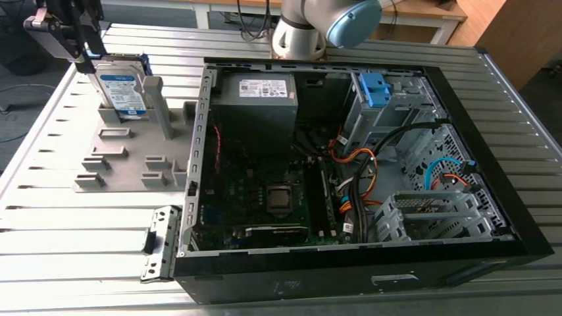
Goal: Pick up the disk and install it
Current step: 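Pick up the disk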
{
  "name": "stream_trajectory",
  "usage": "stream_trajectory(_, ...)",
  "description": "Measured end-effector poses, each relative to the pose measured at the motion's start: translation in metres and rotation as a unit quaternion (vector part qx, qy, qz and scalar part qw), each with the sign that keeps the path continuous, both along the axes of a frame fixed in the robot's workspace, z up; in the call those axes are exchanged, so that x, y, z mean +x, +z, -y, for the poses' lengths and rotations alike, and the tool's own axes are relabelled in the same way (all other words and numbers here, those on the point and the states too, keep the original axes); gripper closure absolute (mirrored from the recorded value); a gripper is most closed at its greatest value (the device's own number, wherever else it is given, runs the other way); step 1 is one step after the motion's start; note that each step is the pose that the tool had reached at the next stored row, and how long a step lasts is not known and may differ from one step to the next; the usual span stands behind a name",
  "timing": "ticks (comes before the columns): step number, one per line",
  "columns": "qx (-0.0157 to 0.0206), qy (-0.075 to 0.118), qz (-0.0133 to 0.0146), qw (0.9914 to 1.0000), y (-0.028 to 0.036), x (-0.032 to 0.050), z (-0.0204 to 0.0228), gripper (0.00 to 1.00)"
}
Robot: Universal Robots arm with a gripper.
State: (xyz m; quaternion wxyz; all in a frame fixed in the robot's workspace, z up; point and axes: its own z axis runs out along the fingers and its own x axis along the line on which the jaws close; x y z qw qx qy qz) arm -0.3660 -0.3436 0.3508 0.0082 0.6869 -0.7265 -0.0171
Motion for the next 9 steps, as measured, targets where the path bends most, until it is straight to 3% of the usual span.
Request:
stream_trajectory(7, 0.0000, 0.000, 0.0000, 1.00000, -0.0005, -0.0001, -0.0029, 0.47)
stream_trajectory(9, 0.0000, 0.000, 0.0000, 1.00000, -0.0056, 0.0000, -0.0044, 0.47)
